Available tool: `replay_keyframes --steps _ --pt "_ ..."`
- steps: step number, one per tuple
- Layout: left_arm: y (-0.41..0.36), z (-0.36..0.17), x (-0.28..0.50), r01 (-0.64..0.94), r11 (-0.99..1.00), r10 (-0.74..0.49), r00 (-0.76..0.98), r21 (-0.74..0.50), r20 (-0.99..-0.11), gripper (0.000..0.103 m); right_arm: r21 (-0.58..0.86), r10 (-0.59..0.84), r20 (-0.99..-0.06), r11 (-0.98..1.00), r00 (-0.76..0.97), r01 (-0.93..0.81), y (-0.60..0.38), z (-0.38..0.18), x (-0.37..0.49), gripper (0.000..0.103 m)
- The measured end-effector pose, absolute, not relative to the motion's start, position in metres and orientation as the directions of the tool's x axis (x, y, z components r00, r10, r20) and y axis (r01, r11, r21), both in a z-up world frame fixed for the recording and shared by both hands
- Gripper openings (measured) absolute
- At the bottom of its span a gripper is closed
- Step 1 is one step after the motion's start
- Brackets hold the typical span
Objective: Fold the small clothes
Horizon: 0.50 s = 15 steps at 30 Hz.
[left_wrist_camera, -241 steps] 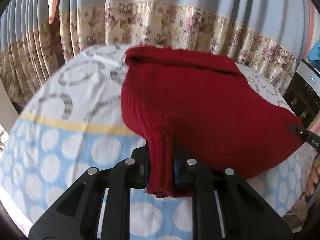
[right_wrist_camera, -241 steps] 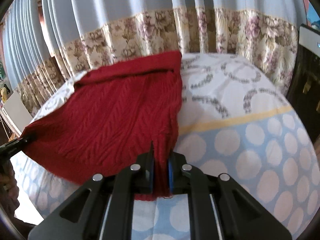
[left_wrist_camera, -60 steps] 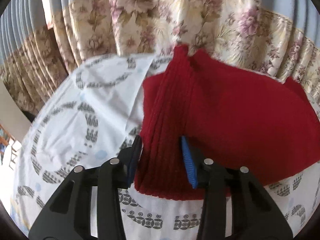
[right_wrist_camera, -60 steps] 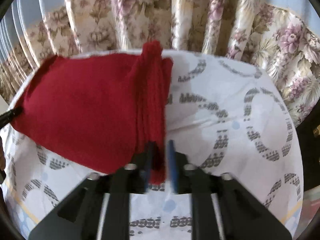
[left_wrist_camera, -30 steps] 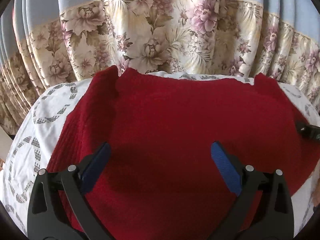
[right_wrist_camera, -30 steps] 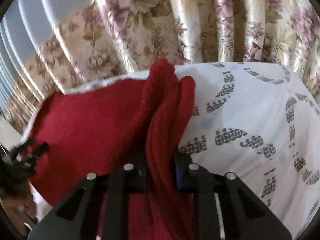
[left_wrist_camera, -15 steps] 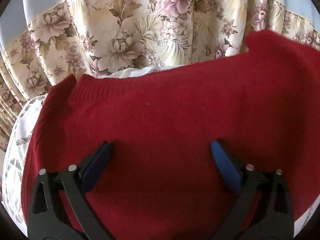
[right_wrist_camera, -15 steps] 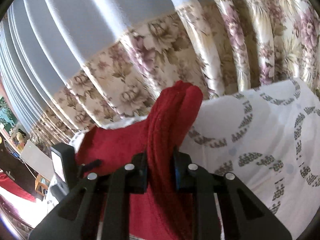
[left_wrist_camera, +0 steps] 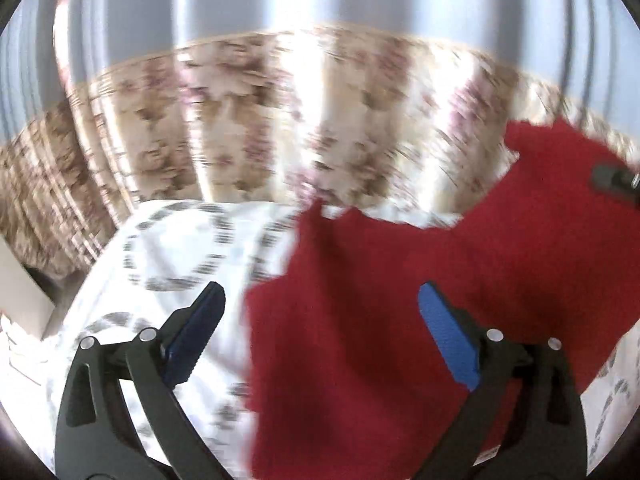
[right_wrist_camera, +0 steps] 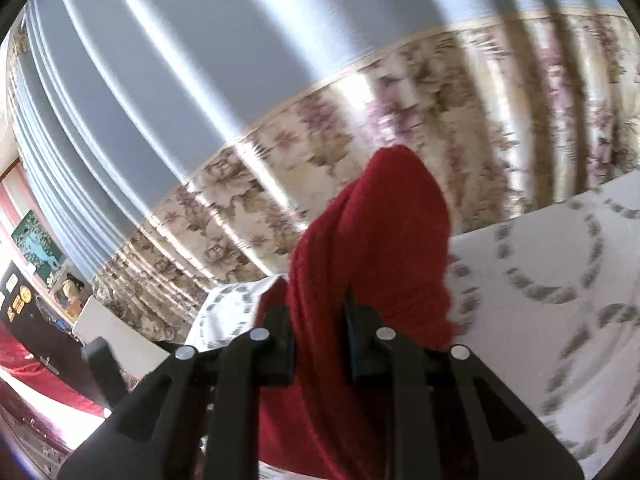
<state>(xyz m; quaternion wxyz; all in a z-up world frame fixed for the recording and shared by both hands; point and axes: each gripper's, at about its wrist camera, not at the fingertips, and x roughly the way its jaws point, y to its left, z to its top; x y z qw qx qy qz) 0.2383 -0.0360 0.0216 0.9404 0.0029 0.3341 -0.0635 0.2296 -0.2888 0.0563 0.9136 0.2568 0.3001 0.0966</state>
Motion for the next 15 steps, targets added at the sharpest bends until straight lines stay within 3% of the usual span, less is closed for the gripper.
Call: replay_keyframes --steps 10,15 --pt "0.075 0.039 0.255 -0.006 0.986 -0.099 0.778 -0.164 -0.62 0.1 0.42 0.333 -0.586 0.905 0.739 -0.075 -0.144 0.02 0.273 0.019" --pt "0.09 0.031 0.256 -0.009 0.988 -0.093 0.763 -0.155 -0.639 0.1 0.328 0.285 -0.659 0.942 0.696 -0.074 -0.092 -0.021 0.285 0.023"
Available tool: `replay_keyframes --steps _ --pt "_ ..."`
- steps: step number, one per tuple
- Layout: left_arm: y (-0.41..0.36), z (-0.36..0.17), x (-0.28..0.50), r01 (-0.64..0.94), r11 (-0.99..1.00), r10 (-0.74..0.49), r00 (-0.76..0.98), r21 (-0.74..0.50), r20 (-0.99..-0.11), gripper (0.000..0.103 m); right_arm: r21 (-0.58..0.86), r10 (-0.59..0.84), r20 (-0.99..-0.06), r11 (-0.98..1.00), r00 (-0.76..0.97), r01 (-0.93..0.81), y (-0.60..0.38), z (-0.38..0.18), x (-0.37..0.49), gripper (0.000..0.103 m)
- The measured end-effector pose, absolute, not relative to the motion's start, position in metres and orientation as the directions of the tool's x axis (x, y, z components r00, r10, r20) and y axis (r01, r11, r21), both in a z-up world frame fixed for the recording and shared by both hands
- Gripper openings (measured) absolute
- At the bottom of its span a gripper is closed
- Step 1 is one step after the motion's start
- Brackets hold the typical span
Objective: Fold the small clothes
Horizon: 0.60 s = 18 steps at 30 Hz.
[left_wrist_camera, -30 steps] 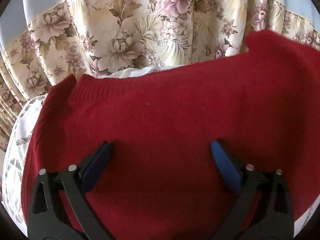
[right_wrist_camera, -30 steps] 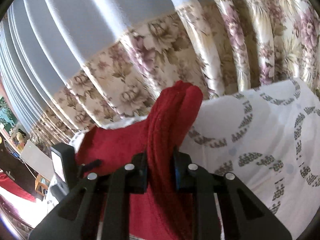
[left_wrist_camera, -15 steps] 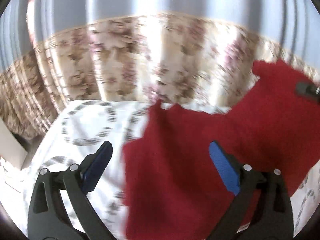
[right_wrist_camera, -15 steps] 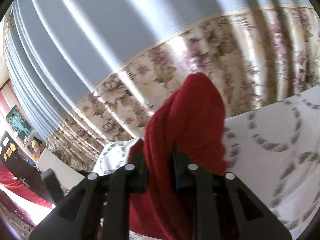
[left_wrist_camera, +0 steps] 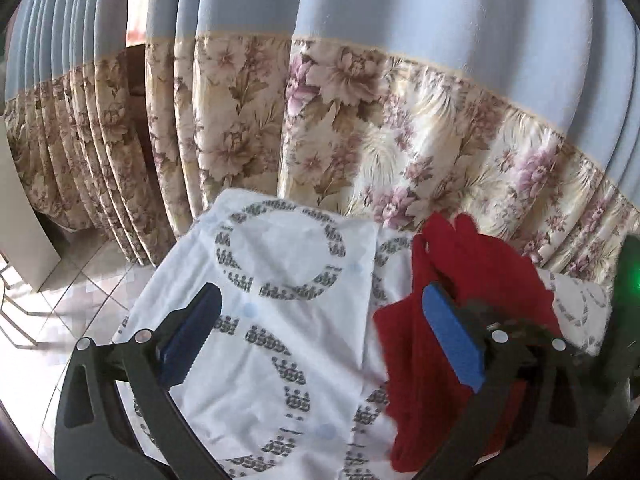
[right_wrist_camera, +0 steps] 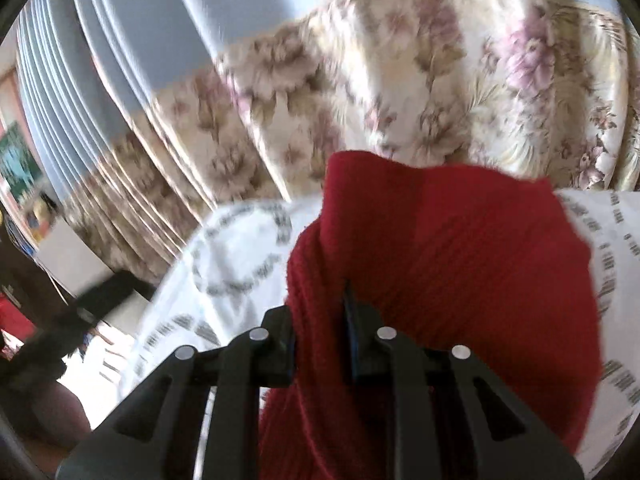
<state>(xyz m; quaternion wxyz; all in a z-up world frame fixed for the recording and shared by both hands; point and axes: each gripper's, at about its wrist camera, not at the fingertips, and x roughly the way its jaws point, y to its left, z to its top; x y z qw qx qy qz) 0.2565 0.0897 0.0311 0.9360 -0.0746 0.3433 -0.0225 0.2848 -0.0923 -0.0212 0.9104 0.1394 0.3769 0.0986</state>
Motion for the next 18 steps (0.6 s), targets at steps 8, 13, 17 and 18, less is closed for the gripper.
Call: replay_keyframes --steps 8,13,17,18 --pt "0.081 0.028 0.252 0.024 0.984 -0.134 0.749 -0.176 -0.648 0.1 0.338 0.296 -0.523 0.933 0.799 -0.125 -0.152 0.031 0.222 0.076" --pt "0.033 0.034 0.239 0.142 0.977 -0.212 0.733 -0.16 -0.646 0.1 0.219 0.112 -0.523 0.976 0.845 0.006 -0.222 0.053 0.185 0.08" --pt "-0.018 0.035 0.221 0.234 0.968 -0.235 0.727 -0.089 -0.645 0.1 0.247 0.081 -0.533 0.967 0.842 0.063 -0.26 0.047 0.176 0.081" --pt "-0.031 0.034 0.218 0.249 0.966 -0.229 0.726 -0.062 -0.648 0.1 0.261 0.085 -0.533 0.963 0.842 0.068 -0.267 0.043 0.174 0.082"
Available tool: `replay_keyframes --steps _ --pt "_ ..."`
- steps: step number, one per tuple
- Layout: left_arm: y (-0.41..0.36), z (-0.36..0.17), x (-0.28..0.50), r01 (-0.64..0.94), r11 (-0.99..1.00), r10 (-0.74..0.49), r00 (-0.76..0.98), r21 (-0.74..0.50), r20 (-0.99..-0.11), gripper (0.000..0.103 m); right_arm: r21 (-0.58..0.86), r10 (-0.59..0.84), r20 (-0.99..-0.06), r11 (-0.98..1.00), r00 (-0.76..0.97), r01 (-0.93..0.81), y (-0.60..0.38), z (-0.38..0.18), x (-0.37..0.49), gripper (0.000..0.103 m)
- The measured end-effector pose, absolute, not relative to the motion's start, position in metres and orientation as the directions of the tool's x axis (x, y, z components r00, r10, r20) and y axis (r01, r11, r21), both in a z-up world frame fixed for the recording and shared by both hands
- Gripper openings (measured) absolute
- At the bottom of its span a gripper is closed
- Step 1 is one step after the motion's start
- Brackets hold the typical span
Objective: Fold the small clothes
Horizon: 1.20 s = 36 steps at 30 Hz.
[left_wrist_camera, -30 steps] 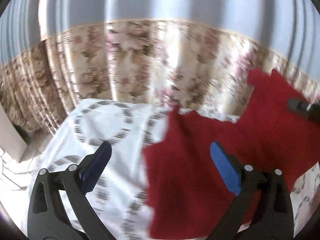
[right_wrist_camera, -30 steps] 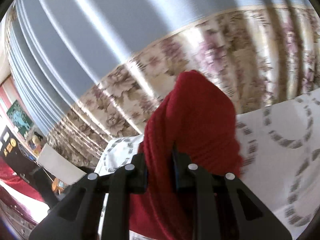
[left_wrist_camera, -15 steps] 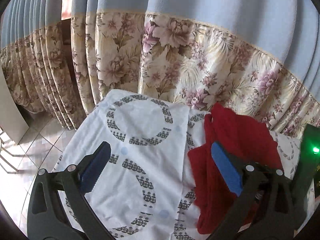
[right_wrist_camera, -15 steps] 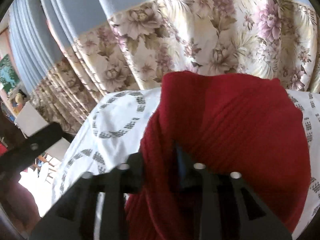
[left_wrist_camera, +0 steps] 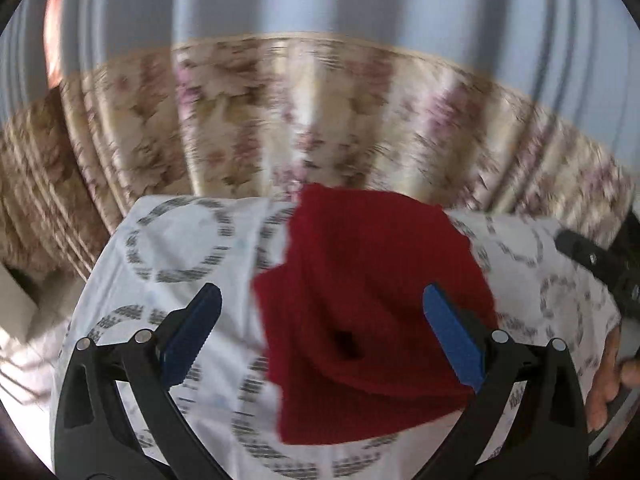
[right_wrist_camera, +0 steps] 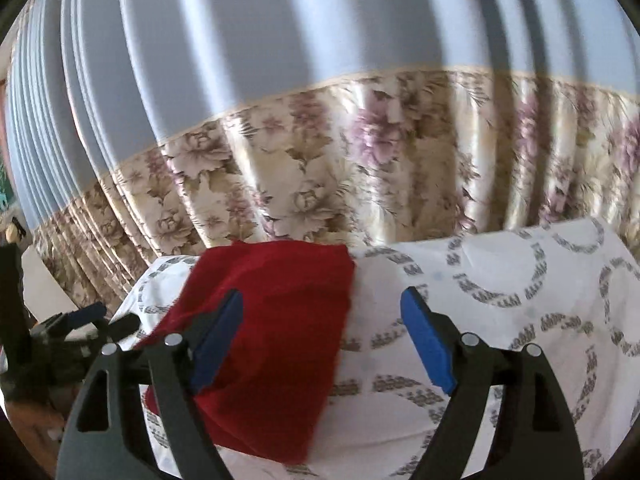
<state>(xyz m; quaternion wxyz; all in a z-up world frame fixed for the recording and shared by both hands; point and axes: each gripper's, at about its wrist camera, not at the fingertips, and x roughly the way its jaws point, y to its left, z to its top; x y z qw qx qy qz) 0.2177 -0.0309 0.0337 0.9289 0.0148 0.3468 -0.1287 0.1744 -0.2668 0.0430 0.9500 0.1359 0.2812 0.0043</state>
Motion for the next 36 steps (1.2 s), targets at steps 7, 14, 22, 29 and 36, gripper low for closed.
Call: replay_keyframes --steps 7,14,22,29,36 --pt "-0.063 -0.012 0.23 0.253 0.963 -0.108 0.687 0.097 -0.719 0.023 0.232 0.109 -0.549 0.972 0.829 0.025 -0.257 0.041 0.181 0.083" --pt "-0.022 -0.004 0.213 0.197 0.98 -0.117 0.715 0.038 -0.689 0.013 0.228 0.134 -0.566 0.974 0.814 -0.002 -0.248 0.035 0.183 0.083" --pt "0.007 -0.042 0.213 0.103 0.989 0.002 0.711 0.107 -0.703 0.082 0.144 0.14 -0.67 0.988 0.729 -0.057 -0.218 -0.003 0.202 0.083" --pt "0.028 -0.051 0.214 0.065 0.997 -0.02 0.679 0.033 -0.734 0.1 0.04 0.108 -0.791 0.991 0.602 -0.125 -0.194 -0.05 0.215 0.088" --pt "0.03 -0.051 0.202 0.11 0.993 -0.038 0.667 0.047 -0.744 0.1 -0.025 0.078 -0.792 0.987 0.605 -0.16 -0.186 -0.05 0.208 0.089"
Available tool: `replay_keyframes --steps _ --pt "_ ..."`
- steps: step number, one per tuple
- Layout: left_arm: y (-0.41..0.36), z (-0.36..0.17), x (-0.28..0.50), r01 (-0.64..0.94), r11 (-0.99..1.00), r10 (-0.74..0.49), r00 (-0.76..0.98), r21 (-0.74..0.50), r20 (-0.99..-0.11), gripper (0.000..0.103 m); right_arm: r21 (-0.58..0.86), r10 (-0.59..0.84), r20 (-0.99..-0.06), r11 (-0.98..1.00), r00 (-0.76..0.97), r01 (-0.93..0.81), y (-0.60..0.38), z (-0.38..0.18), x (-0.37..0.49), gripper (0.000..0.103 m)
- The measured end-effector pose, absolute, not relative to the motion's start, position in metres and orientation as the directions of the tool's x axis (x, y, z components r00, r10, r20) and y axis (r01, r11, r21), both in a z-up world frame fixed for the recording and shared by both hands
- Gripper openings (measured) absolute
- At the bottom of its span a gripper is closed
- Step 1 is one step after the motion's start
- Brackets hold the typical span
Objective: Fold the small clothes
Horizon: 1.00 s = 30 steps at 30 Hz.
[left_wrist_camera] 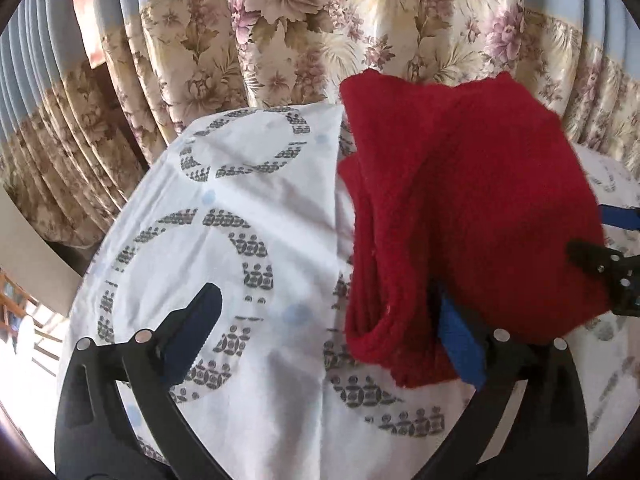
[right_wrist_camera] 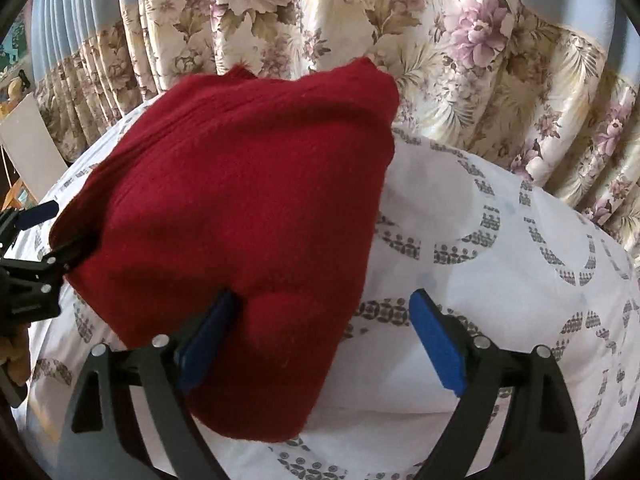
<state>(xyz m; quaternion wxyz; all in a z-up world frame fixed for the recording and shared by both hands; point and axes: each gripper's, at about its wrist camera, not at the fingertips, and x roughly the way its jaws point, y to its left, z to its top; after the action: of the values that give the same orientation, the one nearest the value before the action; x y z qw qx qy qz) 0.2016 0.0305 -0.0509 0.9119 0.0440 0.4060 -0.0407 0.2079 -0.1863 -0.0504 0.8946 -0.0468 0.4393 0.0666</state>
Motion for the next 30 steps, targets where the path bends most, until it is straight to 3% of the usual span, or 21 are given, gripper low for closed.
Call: replay_keyframes --steps 6,10,13,18,30 --pt "0.045 0.019 0.192 0.172 0.976 -0.218 0.76 -0.135 -0.613 0.1 -0.021 0.067 -0.713 0.993 0.698 -0.116 -0.202 -0.002 0.194 0.09" --pt "0.017 0.047 0.214 0.163 0.985 -0.163 0.789 -0.054 -0.592 0.1 0.069 0.054 -0.635 0.998 0.771 -0.013 -0.22 0.019 0.207 0.093" --pt "-0.008 0.033 0.249 0.183 0.981 -0.179 0.74 -0.063 -0.648 0.1 0.162 0.09 -0.631 0.987 0.771 0.017 -0.231 0.016 0.228 0.093" --pt "-0.015 -0.018 0.278 0.149 0.979 -0.205 0.654 -0.142 -0.728 0.1 0.198 0.09 -0.656 0.978 0.749 0.057 -0.234 -0.006 0.256 0.093" --pt "0.002 -0.072 0.27 0.169 0.914 -0.394 0.585 -0.369 -0.709 0.1 0.273 0.196 -0.702 0.962 0.684 0.005 -0.215 -0.056 0.285 0.091"
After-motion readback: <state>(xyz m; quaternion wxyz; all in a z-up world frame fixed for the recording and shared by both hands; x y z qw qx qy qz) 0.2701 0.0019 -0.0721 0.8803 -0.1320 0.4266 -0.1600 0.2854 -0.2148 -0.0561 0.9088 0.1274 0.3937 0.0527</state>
